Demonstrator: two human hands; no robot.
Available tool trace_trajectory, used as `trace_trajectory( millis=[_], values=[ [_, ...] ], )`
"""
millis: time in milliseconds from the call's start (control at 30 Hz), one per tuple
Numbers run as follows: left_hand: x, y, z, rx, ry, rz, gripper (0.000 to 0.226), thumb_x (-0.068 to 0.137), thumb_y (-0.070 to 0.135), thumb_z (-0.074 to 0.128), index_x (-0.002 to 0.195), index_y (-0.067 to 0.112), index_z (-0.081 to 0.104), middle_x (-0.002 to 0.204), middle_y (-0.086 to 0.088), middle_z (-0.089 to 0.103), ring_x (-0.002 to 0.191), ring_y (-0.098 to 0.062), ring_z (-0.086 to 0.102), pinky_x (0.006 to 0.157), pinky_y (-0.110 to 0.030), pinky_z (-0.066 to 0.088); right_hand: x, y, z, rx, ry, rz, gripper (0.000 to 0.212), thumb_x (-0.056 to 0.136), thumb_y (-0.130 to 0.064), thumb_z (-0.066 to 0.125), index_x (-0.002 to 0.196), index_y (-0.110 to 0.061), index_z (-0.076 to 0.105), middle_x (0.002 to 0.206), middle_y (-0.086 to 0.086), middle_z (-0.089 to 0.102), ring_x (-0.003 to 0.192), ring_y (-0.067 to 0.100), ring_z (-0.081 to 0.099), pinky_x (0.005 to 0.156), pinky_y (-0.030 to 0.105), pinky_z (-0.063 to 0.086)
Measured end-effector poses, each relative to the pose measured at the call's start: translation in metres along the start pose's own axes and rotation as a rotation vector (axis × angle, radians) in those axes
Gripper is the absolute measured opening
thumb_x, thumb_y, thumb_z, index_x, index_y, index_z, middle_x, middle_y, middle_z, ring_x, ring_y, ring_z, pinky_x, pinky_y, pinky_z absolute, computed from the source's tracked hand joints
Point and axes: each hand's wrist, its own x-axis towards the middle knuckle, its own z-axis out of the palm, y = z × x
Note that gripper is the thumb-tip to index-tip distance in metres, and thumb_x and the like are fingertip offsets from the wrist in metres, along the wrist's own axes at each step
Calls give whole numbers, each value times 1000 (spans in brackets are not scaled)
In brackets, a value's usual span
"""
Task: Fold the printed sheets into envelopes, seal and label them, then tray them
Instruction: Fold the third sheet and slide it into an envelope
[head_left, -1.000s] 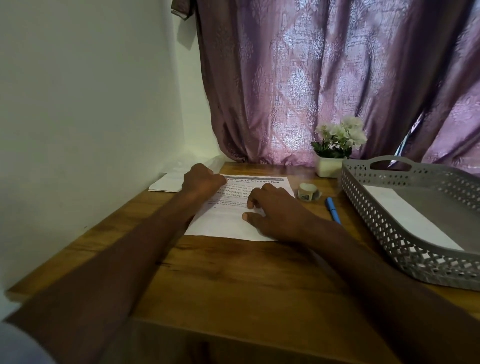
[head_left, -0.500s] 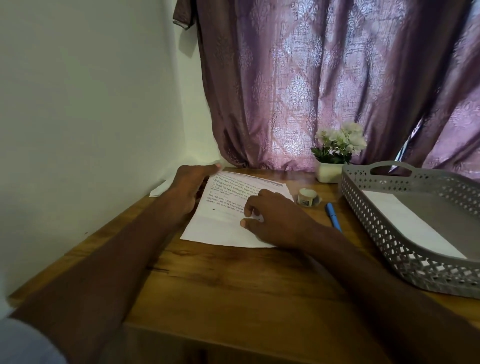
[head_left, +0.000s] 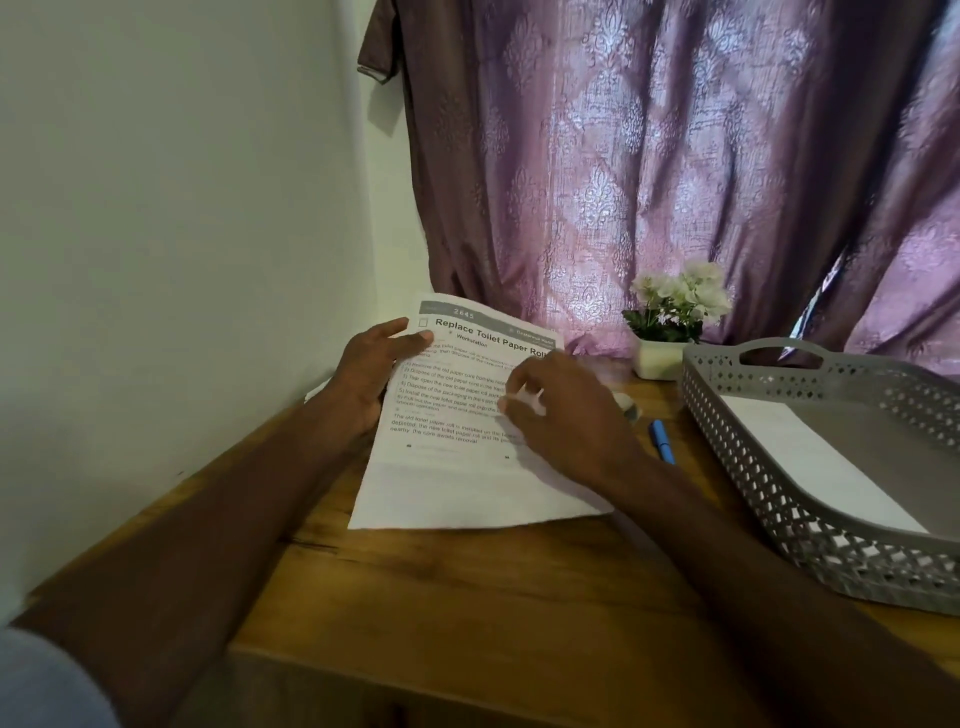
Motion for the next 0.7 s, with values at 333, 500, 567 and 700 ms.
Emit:
trace_trajectory(
  millis=[333,500,567,700],
  values=[
    [-15,-3,-7,-140,-106,-10,44,93,30,73,128,4,66,121,-22,73,96,-37,74,77,-46,63,13,1,-17,728,249,469,54,90,-30,77,136,-17,50,109,-11,70,94,-2,68,88,24,57],
    [-18,-6,-2,34,-150,90,52,86,25,78,128,-2,63,120,-23,73,105,-41,72,92,-53,59,20,12,-21,893,358,565,32,82,-8,82,112,-10,70,102,4,77,93,25,76,85,45,62],
    [-17,-7,-3,105,-144,117,37,87,23,78,117,3,68,116,-21,75,98,-35,74,80,-43,60,21,15,-21,887,379,576,29,78,-8,85,104,-12,75,98,4,79,91,25,76,87,48,61],
    [-14,-8,-4,185,-92,180,10,90,17,77,95,10,72,101,-16,79,73,-22,71,47,-22,45,19,15,-23,811,380,605,27,75,-14,88,101,-14,79,93,1,80,87,22,76,87,45,61]
  ],
)
